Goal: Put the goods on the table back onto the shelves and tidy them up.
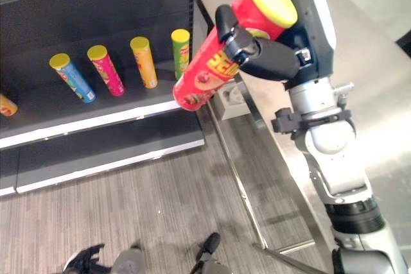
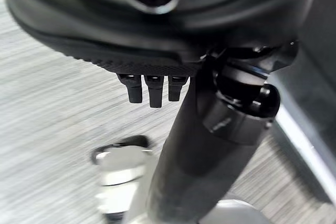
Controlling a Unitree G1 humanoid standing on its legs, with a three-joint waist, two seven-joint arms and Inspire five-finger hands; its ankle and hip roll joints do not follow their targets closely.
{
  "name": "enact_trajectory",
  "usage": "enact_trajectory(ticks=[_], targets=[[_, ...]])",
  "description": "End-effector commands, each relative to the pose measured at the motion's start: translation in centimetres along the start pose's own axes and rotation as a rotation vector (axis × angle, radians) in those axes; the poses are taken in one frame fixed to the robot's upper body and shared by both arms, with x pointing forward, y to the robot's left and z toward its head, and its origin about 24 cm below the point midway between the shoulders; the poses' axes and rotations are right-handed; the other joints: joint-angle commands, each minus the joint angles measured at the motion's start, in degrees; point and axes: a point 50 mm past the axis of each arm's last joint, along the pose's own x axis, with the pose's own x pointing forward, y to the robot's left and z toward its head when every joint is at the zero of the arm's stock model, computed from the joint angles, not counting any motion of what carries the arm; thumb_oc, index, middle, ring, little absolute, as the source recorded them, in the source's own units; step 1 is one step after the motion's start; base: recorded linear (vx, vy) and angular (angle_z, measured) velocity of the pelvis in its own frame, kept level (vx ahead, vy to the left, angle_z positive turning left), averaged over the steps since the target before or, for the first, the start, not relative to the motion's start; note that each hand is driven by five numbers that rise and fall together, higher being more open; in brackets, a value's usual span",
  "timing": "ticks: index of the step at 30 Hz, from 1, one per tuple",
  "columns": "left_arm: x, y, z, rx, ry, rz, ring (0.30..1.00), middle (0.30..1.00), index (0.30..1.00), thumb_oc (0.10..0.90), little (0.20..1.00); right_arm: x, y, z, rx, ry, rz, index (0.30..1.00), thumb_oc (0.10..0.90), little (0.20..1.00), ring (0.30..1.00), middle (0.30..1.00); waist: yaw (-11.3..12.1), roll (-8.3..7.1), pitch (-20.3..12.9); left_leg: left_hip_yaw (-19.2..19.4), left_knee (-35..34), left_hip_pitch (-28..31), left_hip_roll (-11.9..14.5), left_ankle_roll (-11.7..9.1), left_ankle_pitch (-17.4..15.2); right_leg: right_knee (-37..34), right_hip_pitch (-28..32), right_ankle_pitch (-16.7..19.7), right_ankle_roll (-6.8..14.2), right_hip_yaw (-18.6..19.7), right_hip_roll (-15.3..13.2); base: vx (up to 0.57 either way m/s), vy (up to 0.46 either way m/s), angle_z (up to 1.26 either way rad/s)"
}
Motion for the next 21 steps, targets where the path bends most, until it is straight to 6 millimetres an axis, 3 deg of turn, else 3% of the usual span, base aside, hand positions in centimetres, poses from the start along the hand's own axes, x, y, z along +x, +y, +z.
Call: enact_trajectory(ticks=[1, 2, 3, 5, 7, 9, 11, 14, 16, 17, 18, 19, 21], targets=[[0.6, 1.7, 4.3, 0.127, -0.16, 0.018, 0.9, 0.9, 0.9, 0.8, 0.9, 1.1, -1.6, 3.6, 0.037, -0.236, -0.075, 0.3, 0.4, 0.3, 0.3, 0.3, -1.19, 0.87, -8.45, 1.27, -8.34, -2.32, -3.28, 3.92, -2.91, -0.7, 0.17, -1.85, 9.72, -1.12, -4.61, -0.39, 0.657, 0.67], [0.5, 1.4, 4.3, 0.171, -0.169, -0.003, 0.9, 0.9, 0.9, 0.8, 0.9, 0.9, -0.8, 2.8, 0.071, -0.207, -0.068, 0.3, 0.4, 0.3, 0.3, 0.3, -1.08, 0.97, -7.94, 1.04, -10.52, -2.2, -7.11, 5.85, -3.88, -0.21, -2.59, 2.04, 11.82, 0.55, -7.44, -0.55, 0.685, 0.41], [0.5, 2.0, 3.7, 0.181, -0.145, 0.018, 0.9, 0.9, 0.9, 0.8, 0.9, 0.9, 0.8, 1.6, 0.062, -0.149, -0.007, 0.3, 0.4, 0.3, 0.3, 0.3, -0.66, 0.63, -6.69, 1.31, -10.52, -2.98, -9.57, 7.66, -3.83, 3.75, -5.54, 2.78, 12.91, 4.8, -9.5, -0.58, 0.611, -0.63], [0.4, 2.6, 3.7, 0.168, -0.147, 0.04, 0.9, 0.9, 0.9, 0.8, 0.9, 0.9, 2.0, 0.7, 0.085, -0.112, 0.045, 0.3, 0.4, 0.3, 0.3, 0.3, -0.24, 0.69, -5.72, 0.59, -10.52, -4.47, -10.01, 8.86, -2.03, 8.52, -6.06, -1.45, 11.84, 9.42, -7.78, -0.41, 0.233, -0.61], [0.3, 3.0, 2.8, 0.156, -0.115, 0.051, 0.9, 0.9, 0.9, 0.8, 0.9, 0.6, 3.7, 0.1, 0.026, -0.072, 0.156, 0.3, 0.4, 0.3, 0.3, 0.3, 1.1, 1.01, -5.51, -1.0, -10.52, -6.41, -9.79, 10.11, 0.39, 18.26, -3.93, -10.77, 9.41, 14.22, -2.32, -0.28, 0.057, -0.13], [0.2, 2.9, 2.9, 0.15, -0.122, 0.055, 0.9, 0.9, 0.9, 0.8, 0.9, 0.7, 4.3, 0.0, -0.019, -0.063, 0.206, 0.3, 0.4, 0.3, 0.3, 0.3, 2.38, -0.29, -5.46, -2.24, -10.17, -7.68, -10.72, 9.9, 1.13, 14.13, -0.38, -12.86, 7.87, 14.26, 0.38, -0.08, -0.091, 0.14], [0.1, 2.6, 2.3, 0.119, -0.106, 0.051, 0.9, 0.9, 0.9, 0.8, 0.9, 0.4, 5.0, -0.5, 0.021, -0.039, 0.223, 0.3, 0.4, 0.3, 0.3, 0.3, 3.24, -1.7, -6.72, -4.04, -10.2, -8.18, -11.55, 9.43, 1.33, 7.13, 3.2, -12.55, 7.11, 14.63, 2.35, 0.02, -0.142, 0.46], [0.1, 1.9, 2.2, 0.069, -0.108, 0.047, 0.9, 0.9, 0.9, 0.8, 0.9, 0.3, 5.7, -1.0, -0.018, -0.021, 0.266, 0.3, 0.4, 0.3, 0.3, 0.3, 4.16, -2.21, -6.22, -5.35, -8.85, -10.29, -11.41, 8.78, 2.19, 2.1, 4.23, -10.97, 6.65, 16.0, 4.18, -0.06, -0.119, 0.59], [0.2, 1.6, 2.6, 0.085, -0.119, 0.037, 0.9, 0.9, 0.9, 0.8, 0.9, -0.2, 5.4, -1.1, -0.06, -0.005, 0.27, 0.3, 0.4, 0.3, 0.3, 0.3, 3.78, -2.22, -5.0, -5.51, -4.42, -13.15, -11.4, 8.26, 1.87, 1.14, 4.86, -11.03, 6.37, 14.79, 3.94, -0.11, -0.055, 0.72], [0.3, 1.5, 3.1, 0.103, -0.131, 0.028, 0.9, 0.9, 0.9, 0.8, 0.9, -0.6, 5.0, -1.2, -0.093, 0.008, 0.27, 0.3, 0.4, 0.3, 0.3, 0.3, 2.82, -1.99, -3.95, -3.83, -0.79, -15.76, -10.45, 7.52, 1.55, 0.96, 5.19, -11.21, 6.1, 12.96, 3.26, -0.2, 0.053, 1.19], [0.3, 1.3, 3.3, 0.095, -0.138, 0.029, 0.9, 0.9, 0.9, 0.8, 0.9, -0.9, 4.9, -1.5, -0.151, 0.026, 0.269, 0.3, 0.4, 0.3, 0.3, 0.3, 2.3, -1.36, -3.08, -0.28, 1.35, -17.79, -7.59, 6.64, 2.22, -0.16, 5.7, -10.7, 6.28, 11.02, 2.35, -0.16, 0.068, 1.38], [0.3, 1.3, 3.3, 0.094, -0.138, 0.029, 0.9, 0.9, 0.9, 0.8, 0.9, -0.9, 4.9, -1.5, -0.152, 0.025, 0.269, 0.3, 0.4, 0.3, 0.3, 0.3, 2.22, -1.27, -3.08, -0.37, 1.6, -17.93, -7.5, 6.58, 2.09, -0.32, 5.78, -10.6, 6.25, 10.94, 2.47, -0.09, 0.106, 1.42], [0.2, 1.3, 2.9, 0.086, -0.128, 0.041, 0.9, 0.9, 0.9, 0.8, 0.9, -1.0, 5.1, -1.9, -0.172, 0.039, 0.269, 0.3, 0.4, 0.3, 0.3, 0.3, 2.56, -1.03, -3.13, -0.96, 0.68, -18.7, -4.77, 5.41, 3.53, -1.17, 6.25, -9.96, 7.0, 9.85, 1.52, 0.03, 0.126, 0.8]])
